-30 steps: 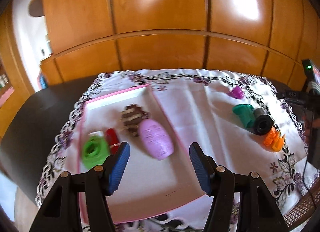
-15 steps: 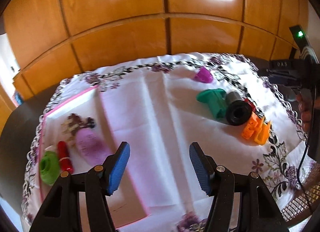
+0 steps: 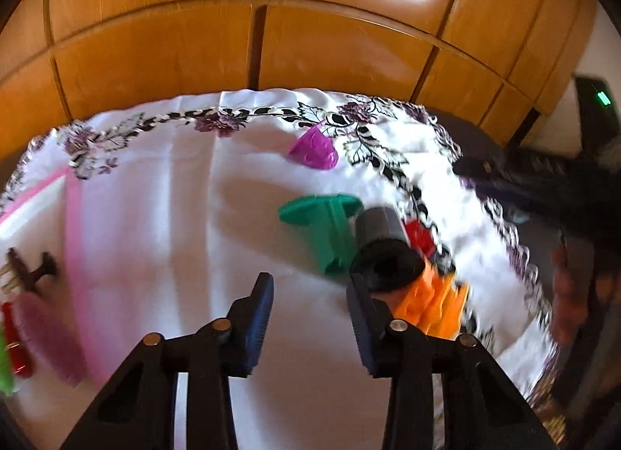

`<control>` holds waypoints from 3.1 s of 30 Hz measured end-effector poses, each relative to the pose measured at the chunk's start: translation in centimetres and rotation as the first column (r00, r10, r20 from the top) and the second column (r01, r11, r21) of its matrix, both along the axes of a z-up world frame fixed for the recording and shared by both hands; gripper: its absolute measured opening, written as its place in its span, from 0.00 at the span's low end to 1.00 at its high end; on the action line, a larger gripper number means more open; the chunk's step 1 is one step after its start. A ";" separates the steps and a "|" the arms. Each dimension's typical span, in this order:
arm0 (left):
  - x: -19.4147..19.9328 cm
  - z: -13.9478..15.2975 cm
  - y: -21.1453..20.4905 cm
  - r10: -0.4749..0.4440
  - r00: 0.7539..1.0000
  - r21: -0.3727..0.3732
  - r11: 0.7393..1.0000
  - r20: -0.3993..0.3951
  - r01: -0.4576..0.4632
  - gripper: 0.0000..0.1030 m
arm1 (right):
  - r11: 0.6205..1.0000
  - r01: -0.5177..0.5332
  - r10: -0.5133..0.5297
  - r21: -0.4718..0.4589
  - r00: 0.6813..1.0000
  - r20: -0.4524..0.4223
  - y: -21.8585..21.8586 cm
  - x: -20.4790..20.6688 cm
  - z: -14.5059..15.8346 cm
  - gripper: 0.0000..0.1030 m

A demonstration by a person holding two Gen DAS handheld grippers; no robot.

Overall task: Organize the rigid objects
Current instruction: 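Move the left tool to the green spool-shaped piece and grasp it, then grasp the pink cup with the right tool while the left tool holds the green spool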

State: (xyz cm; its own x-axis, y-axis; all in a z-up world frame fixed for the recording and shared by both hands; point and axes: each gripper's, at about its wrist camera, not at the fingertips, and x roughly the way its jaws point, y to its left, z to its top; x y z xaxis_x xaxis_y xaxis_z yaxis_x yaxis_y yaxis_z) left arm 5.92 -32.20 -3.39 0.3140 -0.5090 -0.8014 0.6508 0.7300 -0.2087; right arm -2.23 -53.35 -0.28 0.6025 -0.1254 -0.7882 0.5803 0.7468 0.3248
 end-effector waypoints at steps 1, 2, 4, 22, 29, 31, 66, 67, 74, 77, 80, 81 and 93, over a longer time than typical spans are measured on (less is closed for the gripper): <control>0.4 0.0 -0.2 0.004 1.000 -0.006 1.000 -0.006 -0.004 0.38 | 1.000 -0.003 0.003 0.002 1.000 0.000 0.0 0.1 0.0 0.44; 0.9 -0.1 -0.6 0.007 1.000 -0.009 1.000 -0.007 -0.007 0.38 | 1.000 -0.005 0.005 0.006 1.000 0.002 0.0 0.1 0.0 0.44; 1.5 -0.3 -1.5 0.018 1.000 -0.011 1.000 -0.009 -0.018 0.38 | 1.000 -0.010 0.010 0.016 1.000 0.006 0.0 0.1 0.0 0.44; 3.5 -4.6 -2.5 0.049 0.999 0.060 0.997 0.005 -0.049 0.30 | 0.998 -0.050 0.051 0.026 0.998 -0.033 0.5 1.0 -0.9 0.44; -0.9 -5.0 1.5 0.025 0.991 0.134 0.990 0.130 -0.042 0.30 | 0.999 -0.045 0.045 0.010 0.998 -0.050 0.4 0.9 -1.0 0.44; -1.5 -5.1 2.1 0.025 0.990 0.131 0.990 0.136 -0.043 0.30 | 0.999 -0.038 0.038 -0.001 0.998 -0.055 0.4 0.9 -1.0 0.44; -3.5 -5.8 3.1 0.017 0.967 0.088 0.995 0.254 -0.041 0.29 | 0.996 -0.088 0.090 0.028 0.993 -0.075 1.3 1.7 -2.1 0.44; -3.4 -5.8 3.1 0.017 0.967 0.088 0.995 0.253 -0.041 0.29 | 0.993 -0.114 0.116 0.034 0.990 -0.082 1.8 2.1 -2.3 0.44; -3.1 -5.9 3.3 0.020 0.971 0.068 0.997 0.237 -0.037 0.29 | 0.966 -0.257 0.252 -0.025 0.960 -0.122 4.3 6.6 -2.5 0.46; -3.0 -5.9 3.4 0.022 0.974 0.057 0.998 0.227 -0.035 0.29 | 0.936 -0.329 0.309 -0.124 0.938 -0.157 5.5 9.7 -2.1 0.51; -2.9 -5.9 3.5 0.023 0.975 0.050 0.998 0.221 -0.035 0.29 | 0.856 -0.457 0.388 -0.243 0.877 -0.283 7.4 13.3 -3.0 0.51; -2.8 -5.9 3.5 0.024 0.976 0.046 0.998 0.218 -0.035 0.29 | 0.825 -0.499 0.408 -0.266 0.851 -0.329 7.9 14.4 -3.7 0.51; -2.7 -6.0 3.7 0.025 0.977 0.034 0.999 0.213 -0.033 0.29 | 0.759 -0.585 0.453 -0.286 0.790 -0.414 8.9 16.8 -5.8 0.39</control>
